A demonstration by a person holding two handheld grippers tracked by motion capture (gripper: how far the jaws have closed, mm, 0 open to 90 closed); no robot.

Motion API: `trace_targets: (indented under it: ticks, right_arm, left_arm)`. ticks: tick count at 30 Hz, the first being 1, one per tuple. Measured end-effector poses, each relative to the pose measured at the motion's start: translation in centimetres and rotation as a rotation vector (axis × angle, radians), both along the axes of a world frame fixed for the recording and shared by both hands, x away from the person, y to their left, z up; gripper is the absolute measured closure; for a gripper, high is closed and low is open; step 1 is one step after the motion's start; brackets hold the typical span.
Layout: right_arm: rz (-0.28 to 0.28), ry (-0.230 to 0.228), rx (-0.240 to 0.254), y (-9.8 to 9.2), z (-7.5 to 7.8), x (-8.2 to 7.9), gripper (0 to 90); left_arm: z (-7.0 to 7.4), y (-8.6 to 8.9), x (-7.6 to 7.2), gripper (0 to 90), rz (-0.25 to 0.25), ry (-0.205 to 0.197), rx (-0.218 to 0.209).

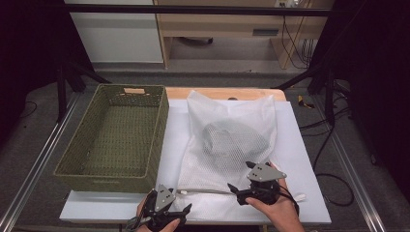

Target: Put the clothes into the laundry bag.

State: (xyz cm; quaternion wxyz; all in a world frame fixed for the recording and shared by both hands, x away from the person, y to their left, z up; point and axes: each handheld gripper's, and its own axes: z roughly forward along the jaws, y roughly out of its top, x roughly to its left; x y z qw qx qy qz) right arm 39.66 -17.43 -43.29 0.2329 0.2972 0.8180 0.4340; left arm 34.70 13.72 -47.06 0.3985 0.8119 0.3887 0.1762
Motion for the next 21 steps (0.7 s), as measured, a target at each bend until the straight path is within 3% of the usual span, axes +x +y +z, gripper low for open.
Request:
trace_targets:
  ticks: [8,21]
  right_arm:
    - [0.005,-0.029,-0.009,1.2,0.8,-0.1,13.6]
    - [0.023,-0.021,-0.007,3.0,1.1,0.1,16.3]
  left_arm:
    - [-0.1,0.0,0.1,20.1,0.01,-0.002,-0.006]
    - [-0.1,0.1,0.2,20.9,0.019,0.005,-0.013]
